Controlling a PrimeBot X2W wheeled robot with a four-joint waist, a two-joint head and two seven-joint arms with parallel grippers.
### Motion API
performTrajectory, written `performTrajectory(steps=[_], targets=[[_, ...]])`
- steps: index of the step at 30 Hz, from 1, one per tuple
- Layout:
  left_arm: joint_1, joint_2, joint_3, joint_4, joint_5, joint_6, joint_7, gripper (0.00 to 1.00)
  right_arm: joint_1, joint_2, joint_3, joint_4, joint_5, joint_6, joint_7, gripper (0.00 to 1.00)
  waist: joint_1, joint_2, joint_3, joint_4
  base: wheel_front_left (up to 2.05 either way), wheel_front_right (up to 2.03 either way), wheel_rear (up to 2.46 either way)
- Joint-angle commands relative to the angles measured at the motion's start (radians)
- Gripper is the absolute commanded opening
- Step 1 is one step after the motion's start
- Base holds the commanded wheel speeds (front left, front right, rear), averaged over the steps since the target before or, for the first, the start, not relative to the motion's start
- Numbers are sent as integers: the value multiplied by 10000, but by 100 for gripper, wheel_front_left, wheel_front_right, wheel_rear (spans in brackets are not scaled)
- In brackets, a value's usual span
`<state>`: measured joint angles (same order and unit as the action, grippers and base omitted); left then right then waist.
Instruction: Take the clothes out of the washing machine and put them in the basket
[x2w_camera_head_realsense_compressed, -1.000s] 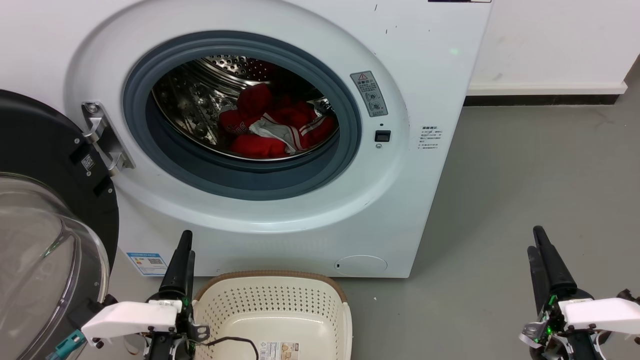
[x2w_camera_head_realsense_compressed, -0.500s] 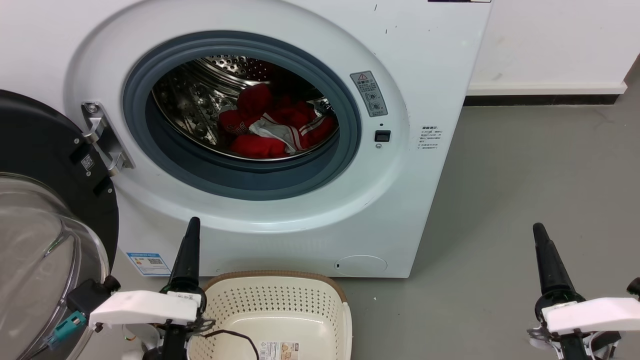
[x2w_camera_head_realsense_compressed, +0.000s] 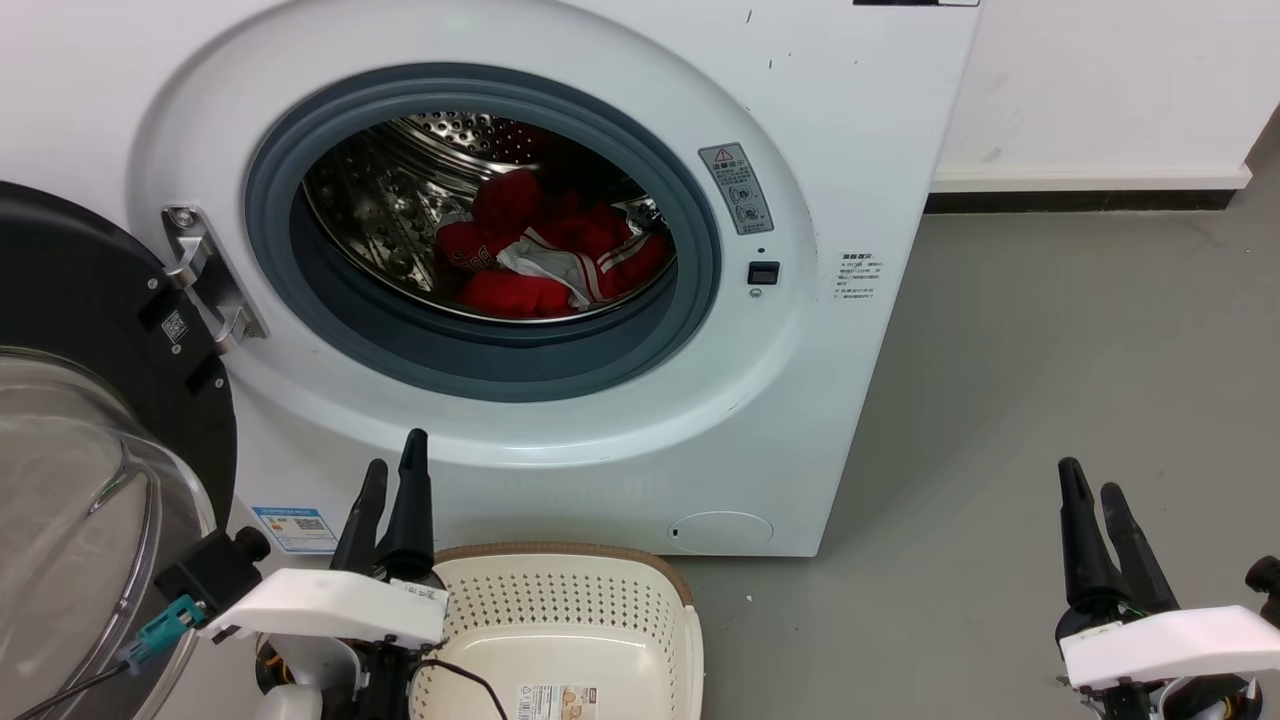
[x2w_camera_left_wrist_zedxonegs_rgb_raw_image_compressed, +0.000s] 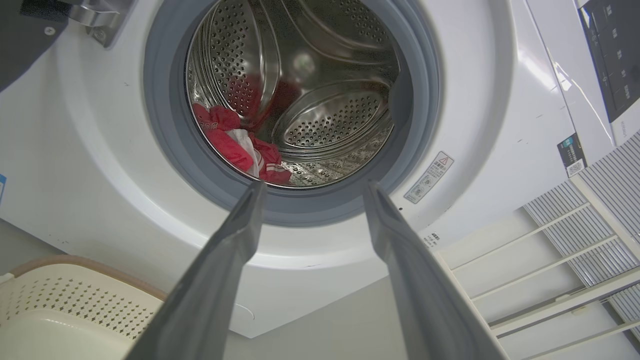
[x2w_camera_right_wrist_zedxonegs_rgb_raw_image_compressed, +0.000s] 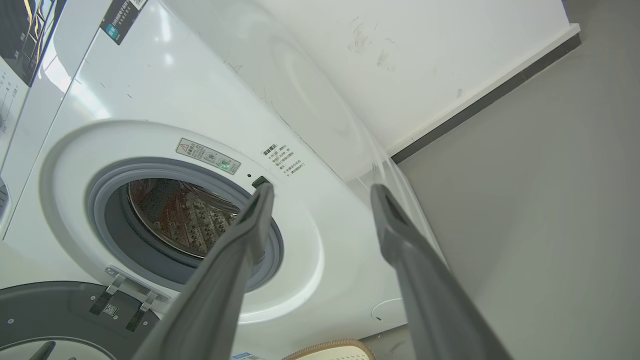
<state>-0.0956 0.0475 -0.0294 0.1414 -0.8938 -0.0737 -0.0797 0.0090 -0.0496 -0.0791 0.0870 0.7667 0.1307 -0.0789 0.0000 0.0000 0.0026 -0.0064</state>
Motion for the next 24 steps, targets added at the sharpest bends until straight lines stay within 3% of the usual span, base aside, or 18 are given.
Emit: performTrajectory(steps=[1, 24], targets=[[-229, 28, -72, -166, 339, 57, -109, 100, 22, -14, 13, -197, -406, 0, -99, 100, 0, 0, 0, 0, 0, 0, 0], [-412, 267, -415, 480, 4242, 658, -769, 100, 461, -13, -75, -807, -3775, 0, -88, 100, 0, 0, -17, -5, 0, 0, 0]])
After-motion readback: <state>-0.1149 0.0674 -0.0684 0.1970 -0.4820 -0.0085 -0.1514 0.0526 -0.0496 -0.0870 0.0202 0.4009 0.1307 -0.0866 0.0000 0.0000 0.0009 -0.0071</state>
